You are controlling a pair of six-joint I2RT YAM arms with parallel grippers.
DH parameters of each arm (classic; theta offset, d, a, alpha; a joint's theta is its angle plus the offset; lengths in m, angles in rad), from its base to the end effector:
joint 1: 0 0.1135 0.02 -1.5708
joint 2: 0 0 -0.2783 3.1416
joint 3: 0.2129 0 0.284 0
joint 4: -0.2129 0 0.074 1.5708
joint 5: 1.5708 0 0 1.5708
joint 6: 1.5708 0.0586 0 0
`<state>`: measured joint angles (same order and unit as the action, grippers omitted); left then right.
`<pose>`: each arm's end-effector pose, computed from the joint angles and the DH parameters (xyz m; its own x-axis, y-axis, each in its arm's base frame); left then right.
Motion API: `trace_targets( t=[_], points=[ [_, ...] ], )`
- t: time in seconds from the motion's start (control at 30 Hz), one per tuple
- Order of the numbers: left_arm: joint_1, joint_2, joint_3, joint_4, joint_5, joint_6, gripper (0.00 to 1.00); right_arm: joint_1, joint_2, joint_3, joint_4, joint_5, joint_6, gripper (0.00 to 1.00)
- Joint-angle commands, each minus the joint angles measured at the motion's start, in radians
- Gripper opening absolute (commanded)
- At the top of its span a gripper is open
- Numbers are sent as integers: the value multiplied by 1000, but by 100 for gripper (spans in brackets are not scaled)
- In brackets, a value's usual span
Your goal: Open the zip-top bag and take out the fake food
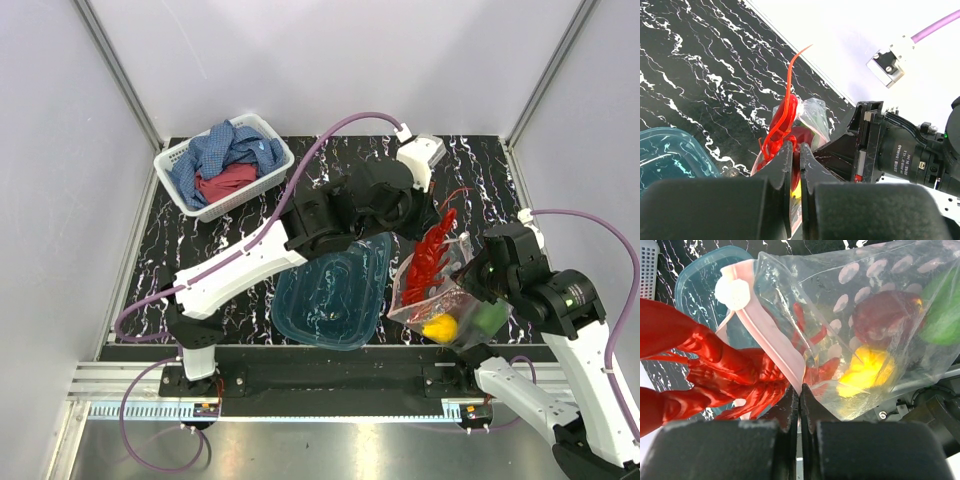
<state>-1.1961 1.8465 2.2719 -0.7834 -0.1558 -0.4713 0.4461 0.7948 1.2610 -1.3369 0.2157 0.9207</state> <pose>0.1722 -0.4130 0.5043 -0.5075 0.0650 -0.8592 0.7135 0.5907 -0.3768 0.1232 0.0450 0.3901 -0.6540 0.5491 -0.5203 0.3694 0.8320 0.4138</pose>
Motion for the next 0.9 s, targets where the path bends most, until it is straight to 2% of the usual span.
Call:
trace_targets(
  t=[0.0,0.2,0.33,0.5,0.6,0.77,0.87],
  points=[
    [7,-118,48,107,-41,0,0,-1,0,-3,-67,24,6,0],
    [7,-220,-122,104,-41,-42,0,-1,1,24,-88,54,-5,0],
    [-11,-247,-250,127,36,-93,0,-1,7,38,-79,28,3,0],
    [-54,-257,-318,150,61,-96,0,-3,35,77,-44,-16,17,0],
    [-63,-266,-302,148,29,-86,0,-1,52,81,-44,-12,4,0],
    [-62,-277,-134,107,-45,-40,0,-3,31,19,-39,-6,-6,0],
    [-46,-282,-91,113,-42,-56,0,-1,11,-17,-33,-15,-2,0]
  ],
)
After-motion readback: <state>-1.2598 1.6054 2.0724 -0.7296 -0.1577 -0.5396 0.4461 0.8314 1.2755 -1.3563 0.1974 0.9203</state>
